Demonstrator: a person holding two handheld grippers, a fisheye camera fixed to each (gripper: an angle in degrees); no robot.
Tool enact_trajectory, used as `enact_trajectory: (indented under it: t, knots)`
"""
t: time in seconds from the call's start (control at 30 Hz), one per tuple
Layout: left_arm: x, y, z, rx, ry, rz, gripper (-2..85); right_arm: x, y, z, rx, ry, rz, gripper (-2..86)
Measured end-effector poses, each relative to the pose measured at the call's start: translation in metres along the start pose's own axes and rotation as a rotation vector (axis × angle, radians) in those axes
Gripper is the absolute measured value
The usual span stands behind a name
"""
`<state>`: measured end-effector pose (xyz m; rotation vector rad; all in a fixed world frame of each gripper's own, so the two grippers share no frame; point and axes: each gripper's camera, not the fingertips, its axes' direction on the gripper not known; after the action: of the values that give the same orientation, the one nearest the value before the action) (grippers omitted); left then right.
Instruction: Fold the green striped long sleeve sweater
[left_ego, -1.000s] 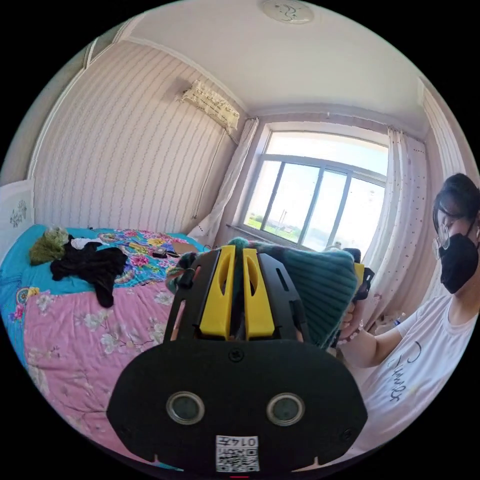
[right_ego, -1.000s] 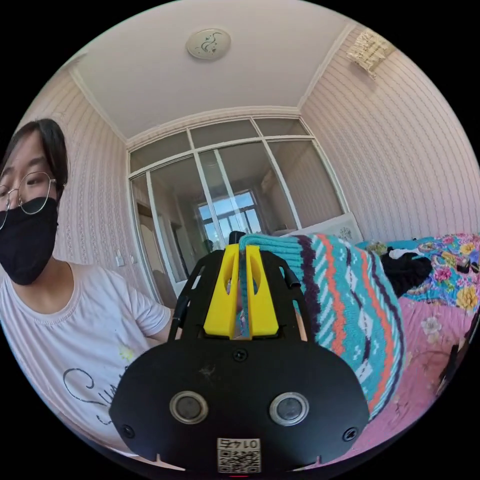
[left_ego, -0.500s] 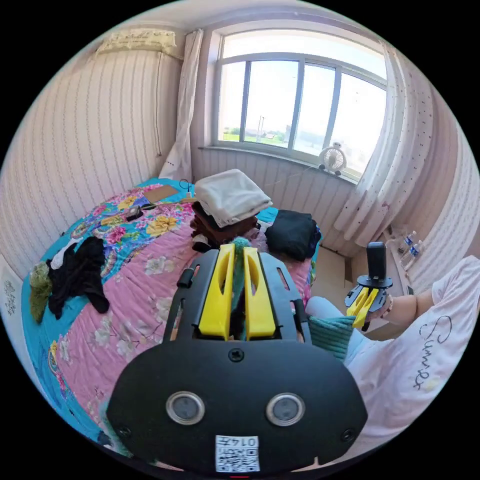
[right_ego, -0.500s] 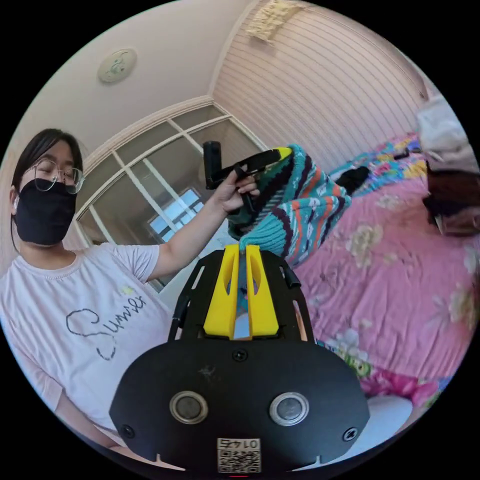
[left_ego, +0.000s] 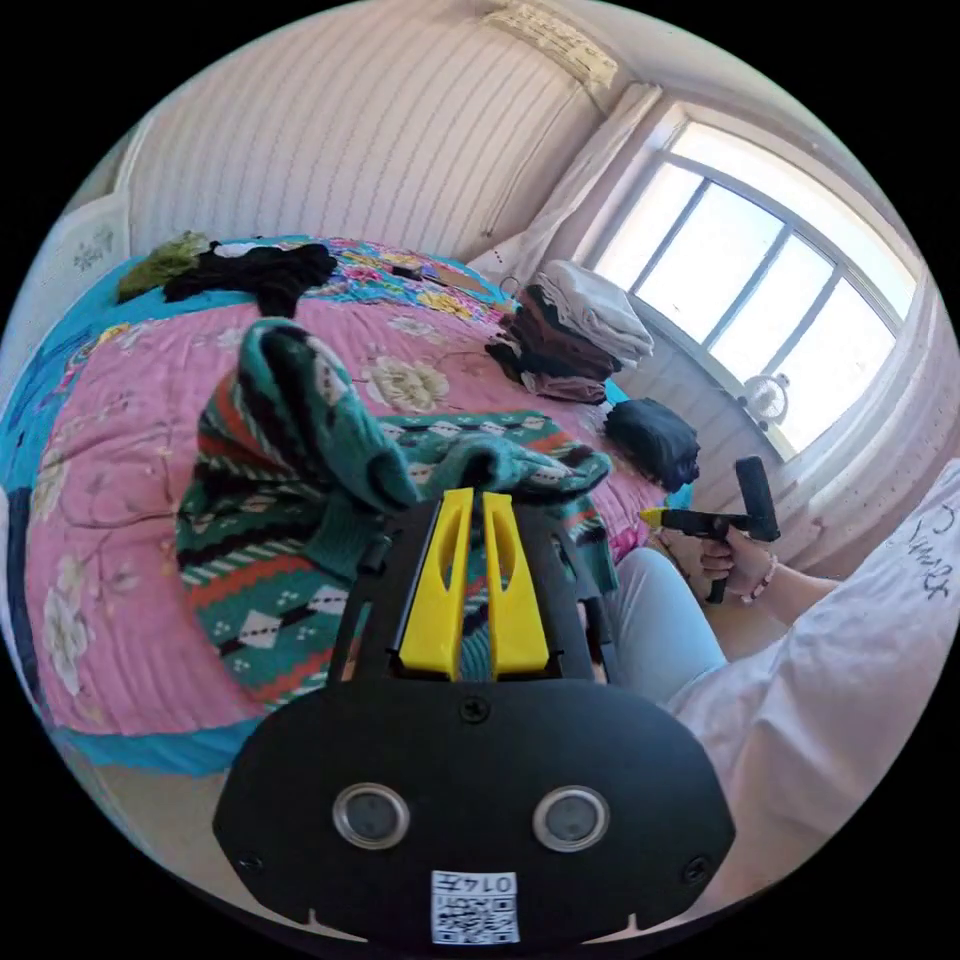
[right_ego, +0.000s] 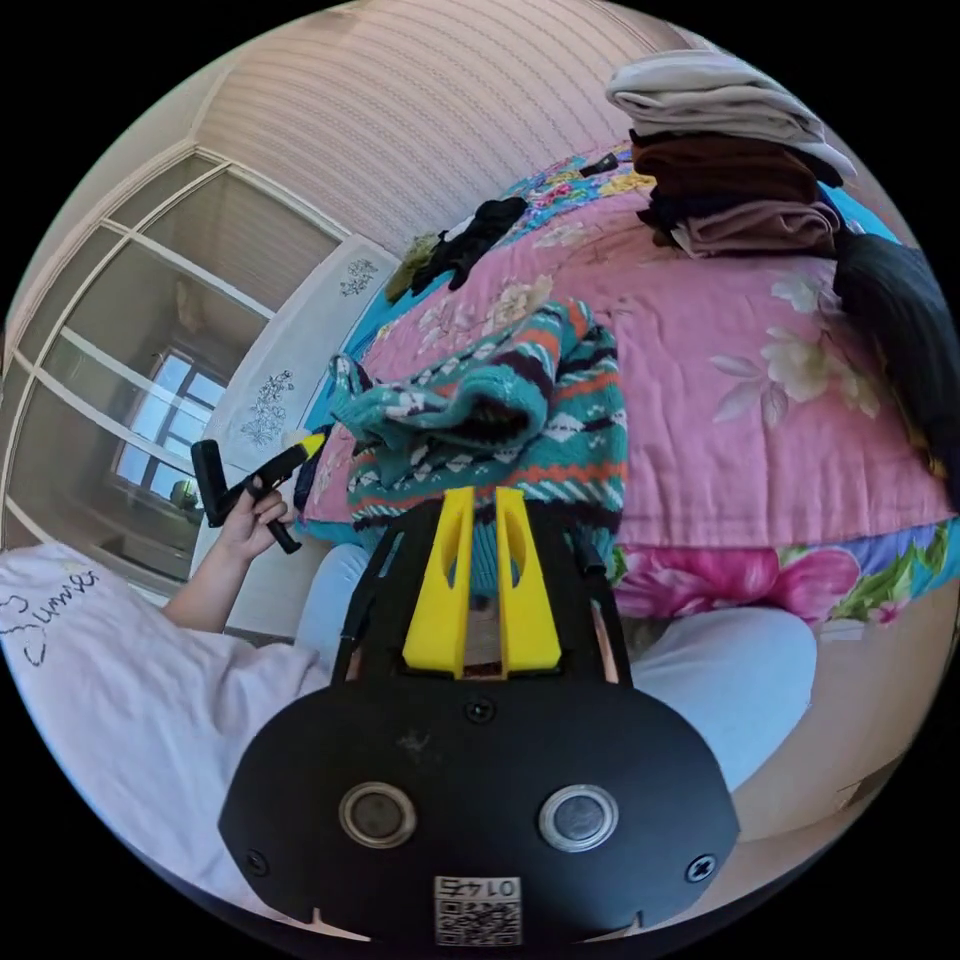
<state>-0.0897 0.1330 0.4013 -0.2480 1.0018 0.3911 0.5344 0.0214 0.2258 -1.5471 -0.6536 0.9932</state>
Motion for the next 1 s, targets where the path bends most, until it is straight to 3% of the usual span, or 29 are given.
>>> enact_trajectory:
  t: [0.07,0.1,0.23,0.3,0.47,0.63,0.8,1.0]
  knots:
    - [-0.036,0.010,-0.034,0.061,-0.163,-0.147,4.7,-0.007,-0.028,0.017,0.020,-0.008,0.000,19.0]
    - [-0.043,0.011,-0.041,0.075,-0.170,-0.174,5.1,-0.007,-0.034,0.022,0.014,-0.008,0.000,19.5]
    - [-0.088,0.007,-0.064,0.181,0.001,-0.392,10.4,0.009,-0.064,0.046,0.039,-0.062,0.131,21.0]
    - [-0.096,-0.001,-0.066,0.208,0.062,-0.400,11.1,0.019,-0.073,0.052,0.056,-0.093,0.216,19.6]
    - [-0.124,-0.020,-0.074,0.145,-0.147,-0.418,12.7,0.038,-0.093,0.074,-0.006,-0.086,0.326,14.3]
    - [-0.135,-0.028,-0.082,0.086,-0.173,-0.306,10.8,0.042,-0.102,0.071,-0.019,-0.138,0.350,10.8]
    - [-0.130,-0.025,-0.108,0.105,-0.201,-0.268,4.2,0.031,-0.112,0.060,0.004,-0.190,0.295,7.8]
    - [-0.115,0.000,-0.210,0.341,-0.217,-0.322,2.9,-0.024,-0.135,0.009,0.151,-0.250,0.072,6.6]
